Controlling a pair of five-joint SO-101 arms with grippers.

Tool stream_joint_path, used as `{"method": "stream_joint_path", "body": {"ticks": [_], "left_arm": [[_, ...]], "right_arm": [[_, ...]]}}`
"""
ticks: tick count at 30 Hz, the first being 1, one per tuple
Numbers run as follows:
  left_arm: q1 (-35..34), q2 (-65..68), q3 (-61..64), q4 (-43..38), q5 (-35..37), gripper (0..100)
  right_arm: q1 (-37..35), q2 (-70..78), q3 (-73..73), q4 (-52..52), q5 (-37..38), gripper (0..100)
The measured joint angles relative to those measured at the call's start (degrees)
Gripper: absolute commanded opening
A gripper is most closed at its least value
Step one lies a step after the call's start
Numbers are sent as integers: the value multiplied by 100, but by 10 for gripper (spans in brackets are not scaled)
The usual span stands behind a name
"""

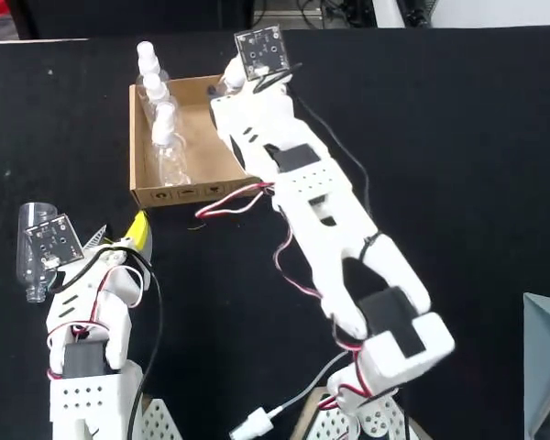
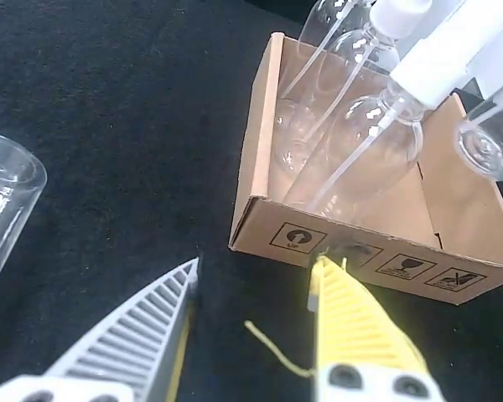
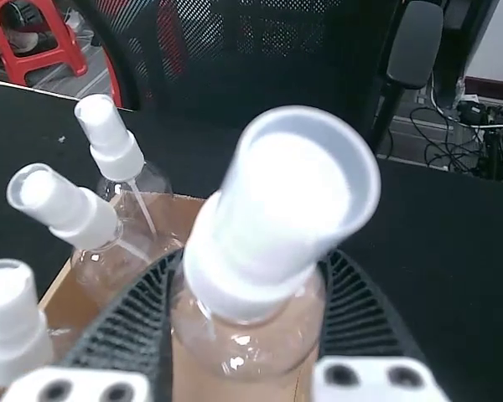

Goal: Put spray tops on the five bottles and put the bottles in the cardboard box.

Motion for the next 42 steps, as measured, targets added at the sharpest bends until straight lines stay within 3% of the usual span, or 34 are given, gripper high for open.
{"method": "stream_joint_path", "body": {"ticks": [42], "left_arm": [[0,0,0,0,0,198]], "right_arm": [[9,3675,-3209,-18,0,117]]}}
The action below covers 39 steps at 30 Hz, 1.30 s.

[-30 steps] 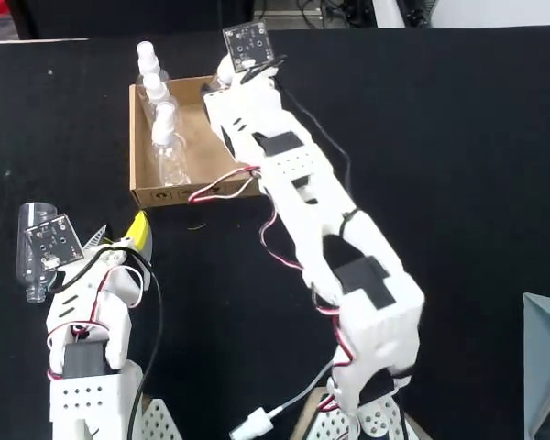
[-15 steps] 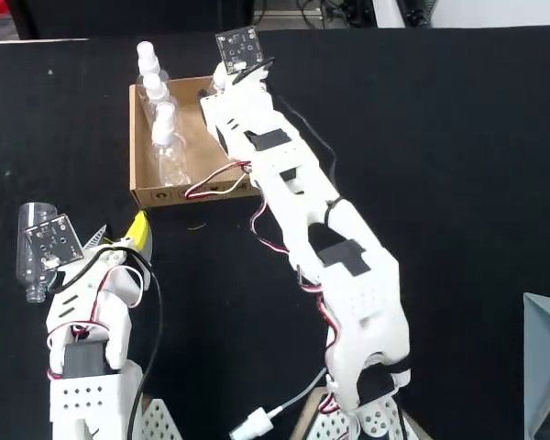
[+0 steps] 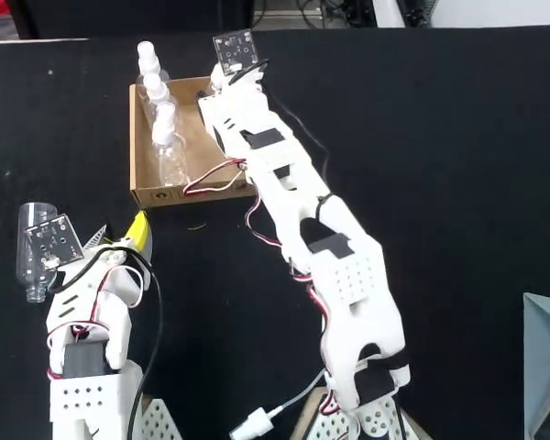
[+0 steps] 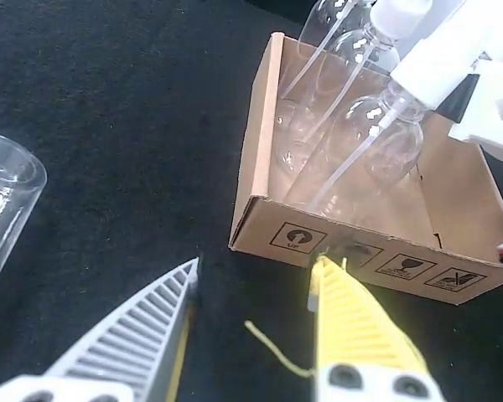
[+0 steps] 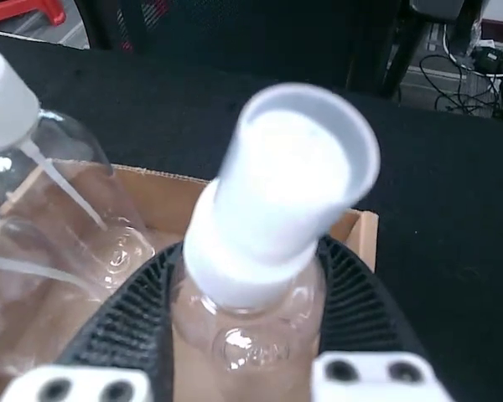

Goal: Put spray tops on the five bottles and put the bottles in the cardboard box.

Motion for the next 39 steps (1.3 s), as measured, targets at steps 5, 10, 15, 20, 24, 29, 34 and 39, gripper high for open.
{"method": "stream_joint_path", "body": {"ticks": [5,10,15,20,24,29,34,39], "left_arm": [[0,0,0,0,0,198],[26,0,0,0,0,198],[26,0,0,0,0,198],[26,0,0,0,0,198],[26,0,0,0,0,198],[26,0,0,0,0,198],[26,0,0,0,0,198],[26,0,0,0,0,198]], "right_arm": [[0,273,-334,-26,-9,117],[-9,571,-668,-105,-9,118],[-9,607,-730,-123,-9,121],[-9,607,-730,-123,-9,121],[-9,607,-730,-123,-9,121],[-9,607,-738,97,-9,121],[-18,607,-809,246,-9,121],[-18,607,-809,255,-9,121]]}}
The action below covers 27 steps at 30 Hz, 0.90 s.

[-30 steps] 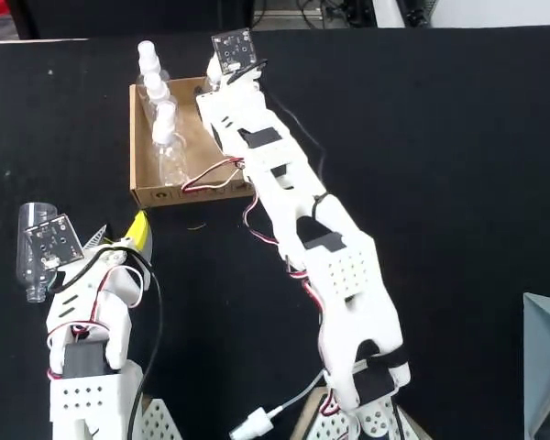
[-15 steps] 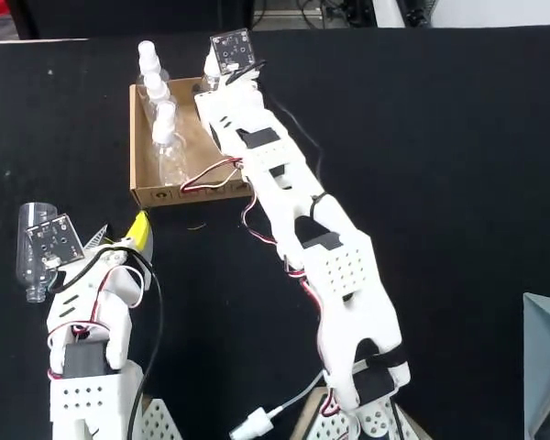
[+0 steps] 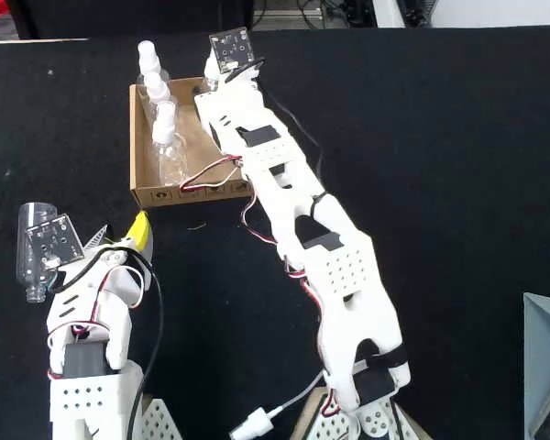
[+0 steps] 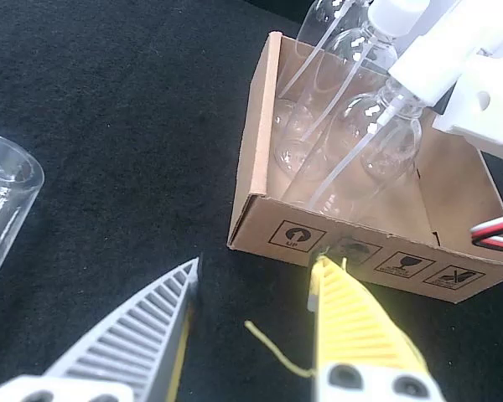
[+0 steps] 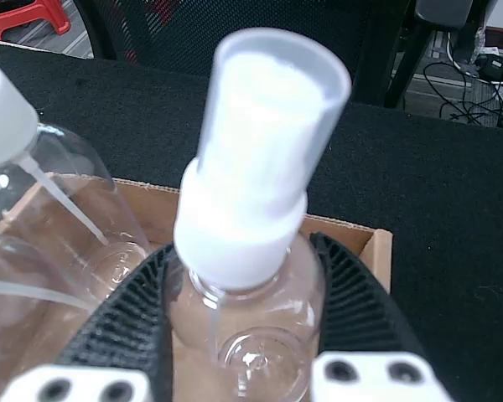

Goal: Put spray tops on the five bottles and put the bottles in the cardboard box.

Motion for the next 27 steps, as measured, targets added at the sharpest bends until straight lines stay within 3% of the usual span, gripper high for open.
{"method": "stream_joint_path", "body": {"ticks": [22,27], "left_arm": [[0,0,0,0,0,198],[0,0,0,0,0,198]], "right_arm": [[0,-9,-176,466,-9,123],[0,-9,-176,466,-9,218]]}}
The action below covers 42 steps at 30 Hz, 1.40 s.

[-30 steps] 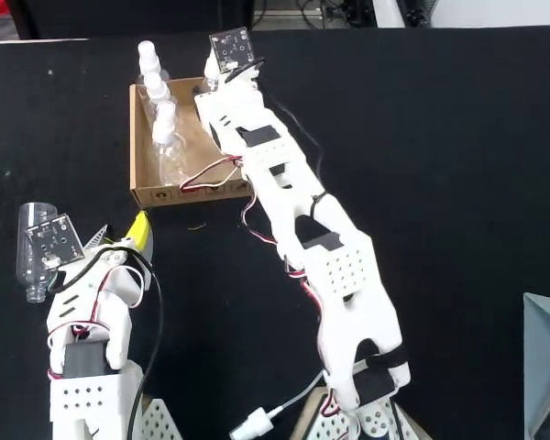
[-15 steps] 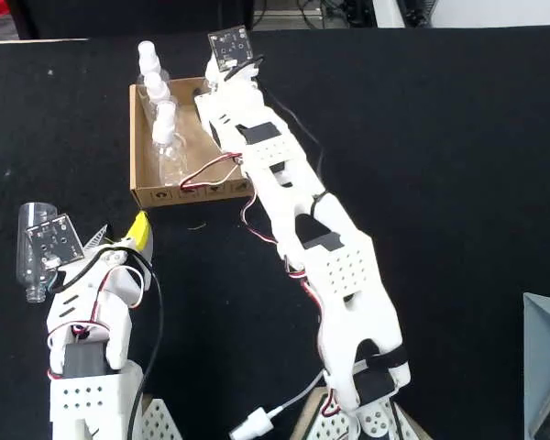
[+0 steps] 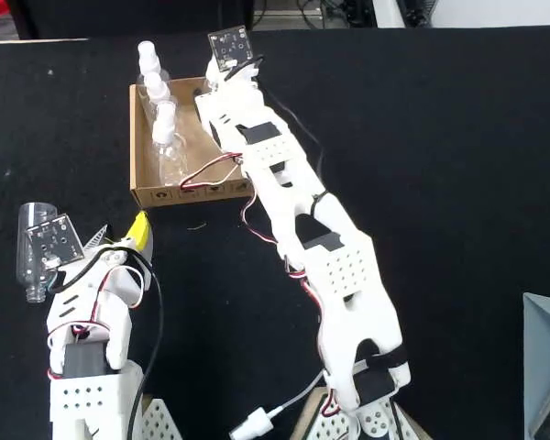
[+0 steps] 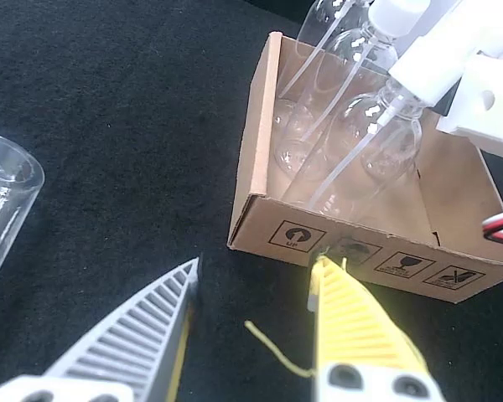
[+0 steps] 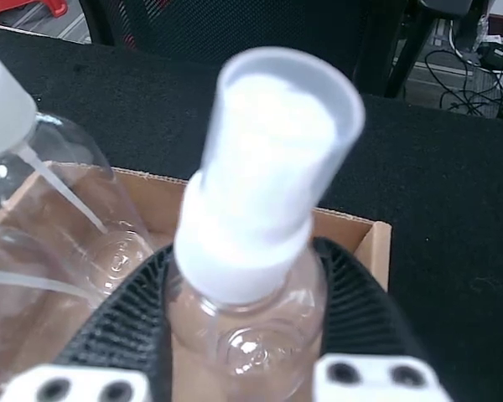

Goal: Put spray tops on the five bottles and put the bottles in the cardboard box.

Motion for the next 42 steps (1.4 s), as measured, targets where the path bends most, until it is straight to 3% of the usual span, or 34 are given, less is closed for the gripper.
{"method": "stream_joint_path", "body": {"ticks": [42], "left_arm": [[0,0,0,0,0,198]], "right_arm": [[-9,18,-360,1310,26,265]]}}
